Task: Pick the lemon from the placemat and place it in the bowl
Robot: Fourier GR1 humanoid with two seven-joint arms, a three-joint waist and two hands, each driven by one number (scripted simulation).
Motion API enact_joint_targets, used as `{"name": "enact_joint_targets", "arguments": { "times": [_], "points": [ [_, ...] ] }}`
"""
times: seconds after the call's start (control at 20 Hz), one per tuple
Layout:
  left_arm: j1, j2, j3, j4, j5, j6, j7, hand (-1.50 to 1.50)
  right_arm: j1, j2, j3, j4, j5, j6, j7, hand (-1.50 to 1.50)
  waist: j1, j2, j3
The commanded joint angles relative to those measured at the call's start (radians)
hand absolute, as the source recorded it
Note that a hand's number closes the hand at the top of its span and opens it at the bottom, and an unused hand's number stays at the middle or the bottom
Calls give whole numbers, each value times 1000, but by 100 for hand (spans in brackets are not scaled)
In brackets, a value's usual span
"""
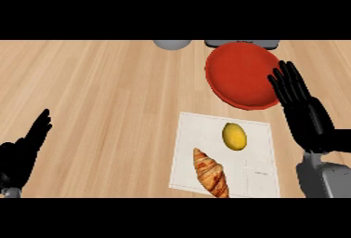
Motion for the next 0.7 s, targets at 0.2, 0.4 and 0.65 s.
{"name": "enact_joint_targets", "arguments": {
  "times": [0.2, 0.4, 0.65],
  "points": [
    [-199, -44, 126, -88, 82, 18, -84, 0, -165, 172, 329, -22, -9, 143, 58, -150, -5, 5, -8],
    [-225, -65, 162, -79, 140, 1, -88, 0, -126, 108, 330, -70, 419, -167, -22, -150, -72, -3, -10],
    [-251, -106, 173, -25, 130, -2, -137, 0, 46, 127, 554, -167, 667, -272, -102, -150, -75, 8, -7]
  ]
}}
